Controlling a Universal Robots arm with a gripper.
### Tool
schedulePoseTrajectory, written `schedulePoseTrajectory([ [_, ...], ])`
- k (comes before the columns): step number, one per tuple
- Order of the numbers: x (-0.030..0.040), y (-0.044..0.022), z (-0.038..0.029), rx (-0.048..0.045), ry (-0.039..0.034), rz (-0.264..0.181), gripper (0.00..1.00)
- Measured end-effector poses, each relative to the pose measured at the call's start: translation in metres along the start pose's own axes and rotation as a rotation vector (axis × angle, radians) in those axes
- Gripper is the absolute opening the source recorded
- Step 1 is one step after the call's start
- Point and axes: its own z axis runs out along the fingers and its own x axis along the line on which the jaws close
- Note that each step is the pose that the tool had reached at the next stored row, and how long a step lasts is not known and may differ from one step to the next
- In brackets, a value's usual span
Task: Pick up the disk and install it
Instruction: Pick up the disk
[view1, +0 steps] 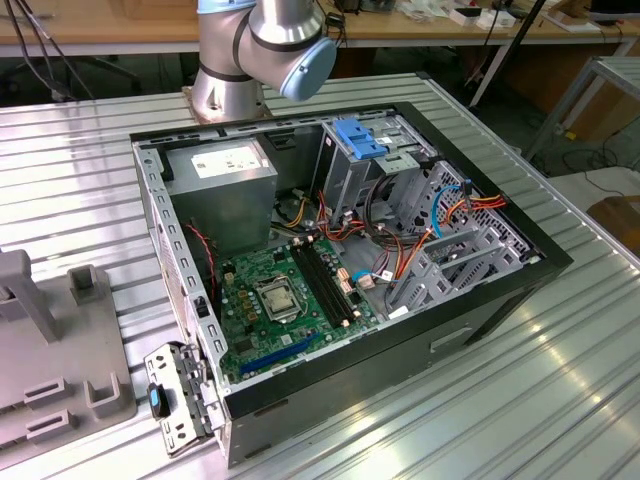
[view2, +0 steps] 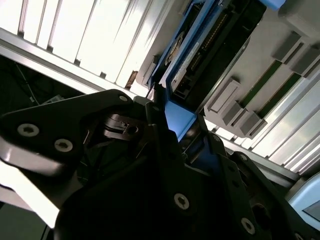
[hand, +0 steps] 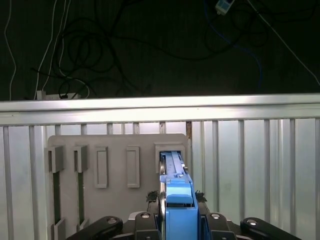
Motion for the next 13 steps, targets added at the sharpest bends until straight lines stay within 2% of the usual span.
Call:
schedulePoseTrajectory([
  [6,0.0000,0.0000,-0.0012,-0.0005,-0.0003,0.000,0.37],
  [13,-0.0001,-0.0004,-0.0101,-0.0003,-0.0009,0.000,0.37],
])
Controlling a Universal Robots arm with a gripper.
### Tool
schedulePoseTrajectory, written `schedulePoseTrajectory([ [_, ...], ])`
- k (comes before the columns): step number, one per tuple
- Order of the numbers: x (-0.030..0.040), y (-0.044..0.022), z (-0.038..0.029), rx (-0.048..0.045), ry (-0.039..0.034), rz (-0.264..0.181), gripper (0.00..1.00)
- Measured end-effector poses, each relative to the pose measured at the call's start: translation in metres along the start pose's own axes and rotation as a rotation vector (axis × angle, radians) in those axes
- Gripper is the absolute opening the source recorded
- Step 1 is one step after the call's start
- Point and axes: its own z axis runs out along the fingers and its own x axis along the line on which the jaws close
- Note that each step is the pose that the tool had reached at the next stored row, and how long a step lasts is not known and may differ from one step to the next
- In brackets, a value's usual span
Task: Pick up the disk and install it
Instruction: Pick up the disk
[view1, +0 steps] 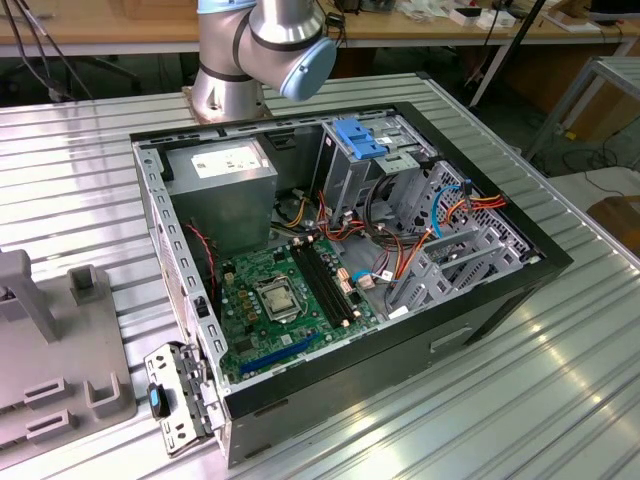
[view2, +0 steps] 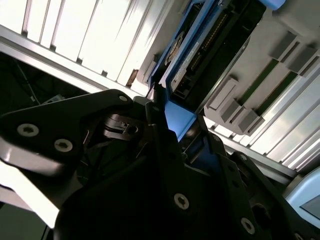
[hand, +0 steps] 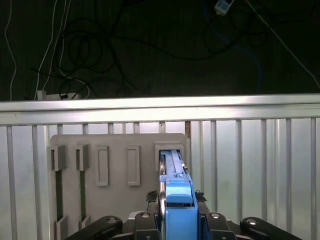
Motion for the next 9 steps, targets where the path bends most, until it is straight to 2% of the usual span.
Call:
schedulePoseTrajectory([
  [9,-0.0002,-0.0005,-0.0140,0.0000,0.0000,0.000,0.37],
])
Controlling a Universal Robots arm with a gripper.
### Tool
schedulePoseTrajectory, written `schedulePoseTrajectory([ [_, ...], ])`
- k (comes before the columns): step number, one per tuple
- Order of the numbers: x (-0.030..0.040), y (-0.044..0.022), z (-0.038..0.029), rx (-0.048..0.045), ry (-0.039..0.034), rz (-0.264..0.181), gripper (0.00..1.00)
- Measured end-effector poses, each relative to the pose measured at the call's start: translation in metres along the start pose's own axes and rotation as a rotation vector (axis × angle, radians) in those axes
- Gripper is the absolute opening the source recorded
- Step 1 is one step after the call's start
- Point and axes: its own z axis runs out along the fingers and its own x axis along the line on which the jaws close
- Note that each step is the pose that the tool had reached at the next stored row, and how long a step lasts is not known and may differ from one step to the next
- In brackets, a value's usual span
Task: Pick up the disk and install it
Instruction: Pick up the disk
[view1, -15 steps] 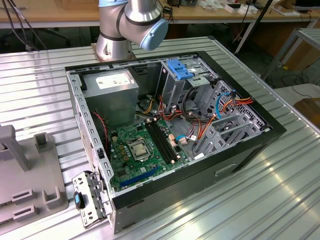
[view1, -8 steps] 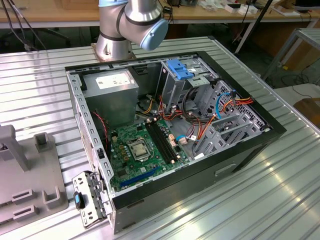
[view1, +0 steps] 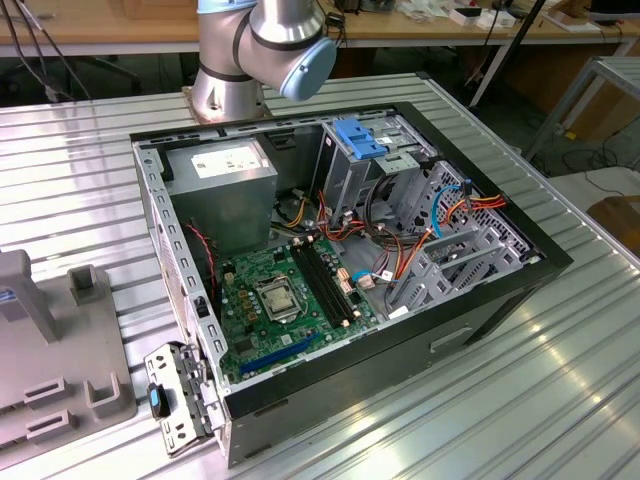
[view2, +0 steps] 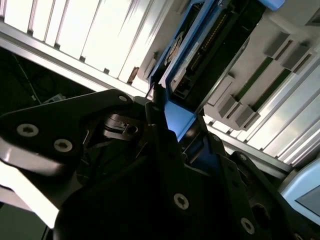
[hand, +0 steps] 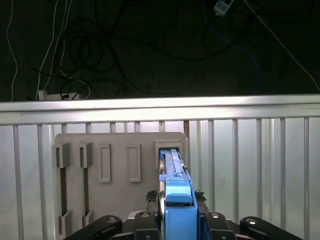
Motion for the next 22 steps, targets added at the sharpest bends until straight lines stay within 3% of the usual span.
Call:
schedulePoseTrajectory([
  [14,-0.0002,-0.0007,-0.0194,0.0001,-0.0001,0.000,0.37],
  [22,-0.0003,-0.0011,-0.0271,0.0000,0.0000,0.000,0.37],
])
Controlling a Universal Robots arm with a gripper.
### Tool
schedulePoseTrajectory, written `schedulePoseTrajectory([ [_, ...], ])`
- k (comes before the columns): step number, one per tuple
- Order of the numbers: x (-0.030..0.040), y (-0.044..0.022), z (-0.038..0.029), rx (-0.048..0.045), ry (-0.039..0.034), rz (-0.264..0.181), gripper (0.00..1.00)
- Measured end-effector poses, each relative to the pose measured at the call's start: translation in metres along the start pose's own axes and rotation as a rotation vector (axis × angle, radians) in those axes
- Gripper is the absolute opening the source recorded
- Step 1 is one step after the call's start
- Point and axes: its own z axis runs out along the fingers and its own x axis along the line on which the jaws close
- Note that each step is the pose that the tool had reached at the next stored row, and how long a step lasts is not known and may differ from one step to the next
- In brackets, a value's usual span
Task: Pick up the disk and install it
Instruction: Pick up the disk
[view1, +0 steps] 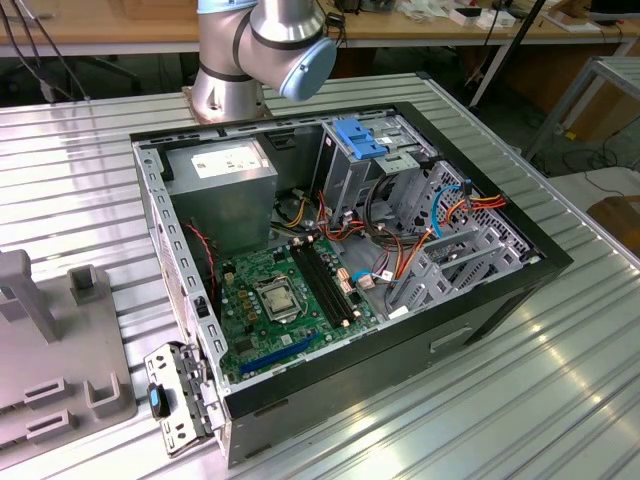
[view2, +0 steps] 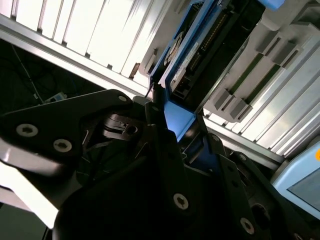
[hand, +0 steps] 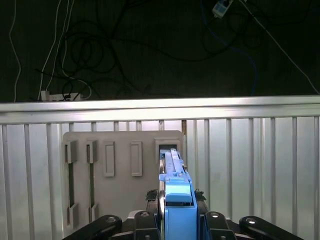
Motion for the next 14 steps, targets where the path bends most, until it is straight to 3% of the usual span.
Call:
schedulePoseTrajectory([
  [14,-0.0001,-0.0007,-0.0131,-0.0001,0.0000,0.000,0.37],
])
